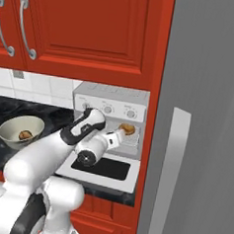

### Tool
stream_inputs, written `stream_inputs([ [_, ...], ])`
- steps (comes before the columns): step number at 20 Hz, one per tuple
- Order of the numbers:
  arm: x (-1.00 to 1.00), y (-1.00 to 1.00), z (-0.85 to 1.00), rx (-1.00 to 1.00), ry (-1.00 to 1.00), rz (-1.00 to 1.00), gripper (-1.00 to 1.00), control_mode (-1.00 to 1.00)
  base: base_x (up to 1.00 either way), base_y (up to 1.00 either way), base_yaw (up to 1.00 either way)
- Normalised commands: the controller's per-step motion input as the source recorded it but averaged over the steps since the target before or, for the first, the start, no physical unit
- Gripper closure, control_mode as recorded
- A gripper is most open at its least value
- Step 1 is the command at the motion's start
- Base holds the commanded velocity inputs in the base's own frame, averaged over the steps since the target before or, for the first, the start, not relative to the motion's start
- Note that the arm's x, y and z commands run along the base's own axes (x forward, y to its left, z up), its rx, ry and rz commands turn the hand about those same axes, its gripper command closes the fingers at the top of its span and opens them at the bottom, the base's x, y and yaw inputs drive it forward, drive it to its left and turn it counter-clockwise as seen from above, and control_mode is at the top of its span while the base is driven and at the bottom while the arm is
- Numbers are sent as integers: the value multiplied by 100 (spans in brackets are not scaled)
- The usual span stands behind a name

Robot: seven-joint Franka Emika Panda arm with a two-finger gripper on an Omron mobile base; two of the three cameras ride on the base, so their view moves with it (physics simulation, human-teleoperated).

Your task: Pick up the heated bread from the toaster oven and place it in the bowl. Then move the bread bowl to the dining counter.

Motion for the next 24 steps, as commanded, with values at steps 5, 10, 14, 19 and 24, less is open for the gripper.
stream_inputs([
  [5, -100, -56, -82, -32, 78, 0, -100, -100, 0, 0, 0],
  [10, -100, -57, -55, -27, 88, 0, -100, -100, 0, 0, 0],
  [14, -100, -52, -37, -27, 96, 0, -100, -100, 0, 0, 0],
  [19, -100, -44, -32, -22, 83, 0, -100, -100, 0, 0, 0],
  [24, -66, 0, 96, -1, -18, -34, -100, -100, 0, 0, 0],
])
